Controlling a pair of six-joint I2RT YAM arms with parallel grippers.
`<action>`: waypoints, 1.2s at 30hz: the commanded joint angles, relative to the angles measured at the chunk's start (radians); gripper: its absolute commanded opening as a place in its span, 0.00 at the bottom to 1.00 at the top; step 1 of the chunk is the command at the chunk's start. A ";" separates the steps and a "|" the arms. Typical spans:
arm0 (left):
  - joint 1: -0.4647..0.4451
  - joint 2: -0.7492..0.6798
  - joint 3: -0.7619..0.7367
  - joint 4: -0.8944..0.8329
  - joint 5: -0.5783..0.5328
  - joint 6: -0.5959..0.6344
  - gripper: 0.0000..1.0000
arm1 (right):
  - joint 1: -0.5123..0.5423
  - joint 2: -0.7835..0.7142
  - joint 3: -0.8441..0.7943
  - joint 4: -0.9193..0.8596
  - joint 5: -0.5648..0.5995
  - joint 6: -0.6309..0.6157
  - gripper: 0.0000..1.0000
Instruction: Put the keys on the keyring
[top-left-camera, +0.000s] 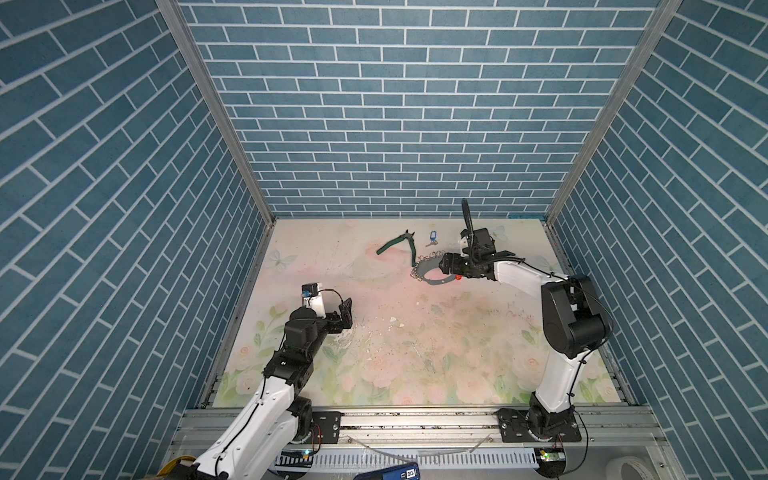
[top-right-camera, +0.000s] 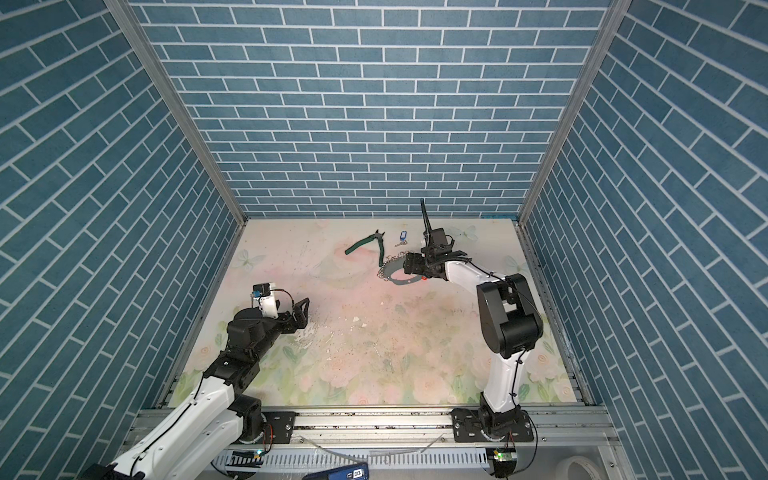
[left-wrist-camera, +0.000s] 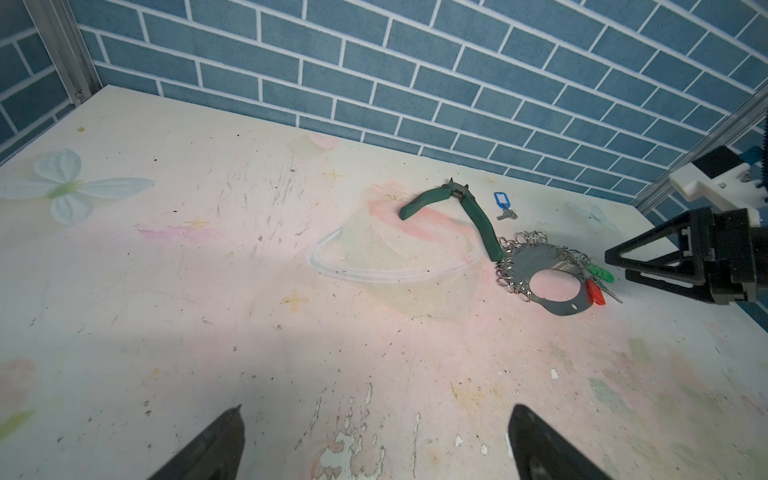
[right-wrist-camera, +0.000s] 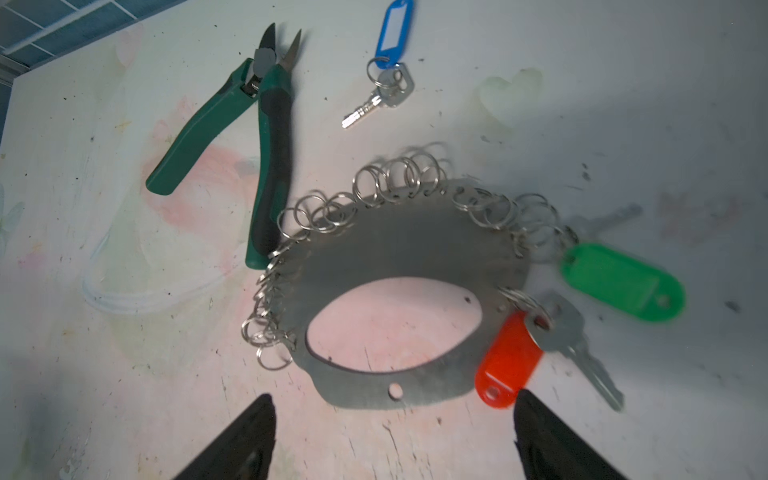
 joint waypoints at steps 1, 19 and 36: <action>-0.003 0.012 -0.011 0.043 -0.012 0.013 1.00 | 0.018 0.071 0.102 -0.068 0.033 0.013 0.89; -0.003 -0.008 -0.012 0.017 -0.081 -0.020 1.00 | 0.138 0.145 0.125 -0.186 0.169 0.091 0.89; -0.003 -0.130 -0.070 -0.050 -0.134 -0.080 1.00 | 0.490 -0.076 -0.190 -0.095 0.192 0.254 0.87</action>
